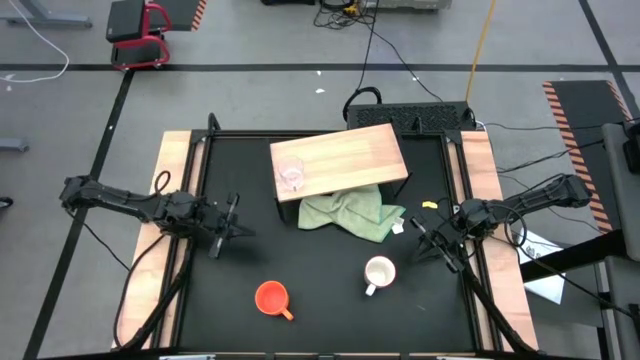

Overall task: Stack small to large cups/mugs on shelf
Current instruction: Put orange cup on the shelf

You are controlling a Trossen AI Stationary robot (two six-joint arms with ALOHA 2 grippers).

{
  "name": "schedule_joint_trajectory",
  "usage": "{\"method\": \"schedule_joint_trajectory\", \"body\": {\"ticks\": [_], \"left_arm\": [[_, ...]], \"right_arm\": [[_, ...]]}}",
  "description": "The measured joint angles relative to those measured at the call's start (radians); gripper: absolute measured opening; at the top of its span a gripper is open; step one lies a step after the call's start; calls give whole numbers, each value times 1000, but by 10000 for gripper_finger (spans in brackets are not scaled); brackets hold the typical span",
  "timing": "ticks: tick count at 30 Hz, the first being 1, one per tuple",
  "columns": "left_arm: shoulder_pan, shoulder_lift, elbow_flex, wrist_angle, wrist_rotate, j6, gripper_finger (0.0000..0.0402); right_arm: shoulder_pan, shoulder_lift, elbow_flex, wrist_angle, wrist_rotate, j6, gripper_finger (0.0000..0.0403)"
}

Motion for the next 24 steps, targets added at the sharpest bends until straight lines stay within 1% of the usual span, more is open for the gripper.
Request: {"method": "schedule_joint_trajectory", "body": {"ticks": [4,12,17,19,22,24], "left_arm": [[-28,-14,-12,0,51,-61,0],[-131,-10,-12,14,53,-70,0],[-206,-7,-12,26,29,-69,0],[-234,5,-12,36,-1,-75,0],[-274,45,-12,64,-51,-79,0],[-300,87,-13,127,-56,-79,0]], "right_arm": [[0,0,0,0,0,-2,0],[0,0,0,1,0,-24,0],[0,0,0,10,0,-24,0],[0,0,0,9,0,-24,0],[0,0,0,9,0,-24,0],[0,0,0,9,0,-24,0]]}}
